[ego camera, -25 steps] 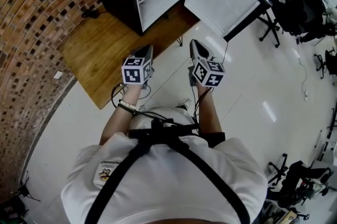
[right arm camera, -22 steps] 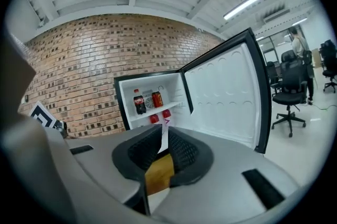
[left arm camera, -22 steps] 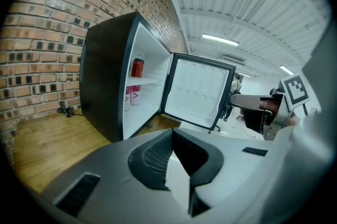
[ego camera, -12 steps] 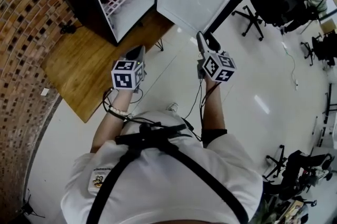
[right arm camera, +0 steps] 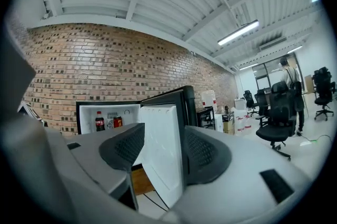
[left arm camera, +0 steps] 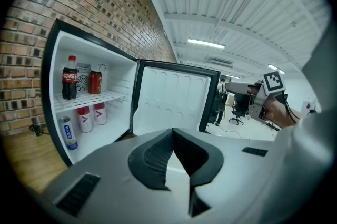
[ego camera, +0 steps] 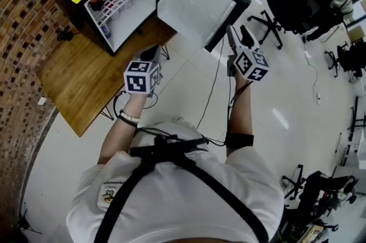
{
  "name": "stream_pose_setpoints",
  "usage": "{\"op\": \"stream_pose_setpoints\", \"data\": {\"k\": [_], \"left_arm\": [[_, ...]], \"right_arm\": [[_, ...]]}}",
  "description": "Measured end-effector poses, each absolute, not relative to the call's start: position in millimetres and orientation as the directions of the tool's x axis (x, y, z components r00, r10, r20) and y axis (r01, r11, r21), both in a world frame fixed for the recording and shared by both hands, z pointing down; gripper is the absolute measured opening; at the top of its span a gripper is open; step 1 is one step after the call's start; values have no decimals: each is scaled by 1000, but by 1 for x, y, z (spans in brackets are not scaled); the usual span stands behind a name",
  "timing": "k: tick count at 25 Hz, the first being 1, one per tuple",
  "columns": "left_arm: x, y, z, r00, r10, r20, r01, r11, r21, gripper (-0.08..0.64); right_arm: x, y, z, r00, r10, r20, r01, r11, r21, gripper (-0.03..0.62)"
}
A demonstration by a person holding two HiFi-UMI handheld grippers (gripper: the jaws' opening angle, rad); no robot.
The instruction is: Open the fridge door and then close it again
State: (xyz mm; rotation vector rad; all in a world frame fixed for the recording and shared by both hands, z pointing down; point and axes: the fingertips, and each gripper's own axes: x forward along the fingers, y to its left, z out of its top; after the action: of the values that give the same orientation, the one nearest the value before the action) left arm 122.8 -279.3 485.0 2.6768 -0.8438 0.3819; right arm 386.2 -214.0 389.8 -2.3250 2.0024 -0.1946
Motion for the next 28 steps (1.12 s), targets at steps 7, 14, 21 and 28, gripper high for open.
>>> {"op": "stream_pose_setpoints", "data": {"k": [7,14,21,28], "left_arm": [[171,-282,475,775,-544,322,-617,-762,199,2],[191,-288,475,751,-579,319,-651,-731,205,2],[193,-292,481,726,-602,333,-679,-706,203,2],[174,-291,486,705,-619,347,-698,-690,188,2]], "right_arm": [[428,-241,403,91,-992,92,-986,-103,-132,293],[450,-268,408,23,-992,127,-993,-38,-112,342],[450,-286,407,-56,-990,128,-992,40,-124,333],[441,-284,407,-52,-991,119,-992,38,-121,264]]}}
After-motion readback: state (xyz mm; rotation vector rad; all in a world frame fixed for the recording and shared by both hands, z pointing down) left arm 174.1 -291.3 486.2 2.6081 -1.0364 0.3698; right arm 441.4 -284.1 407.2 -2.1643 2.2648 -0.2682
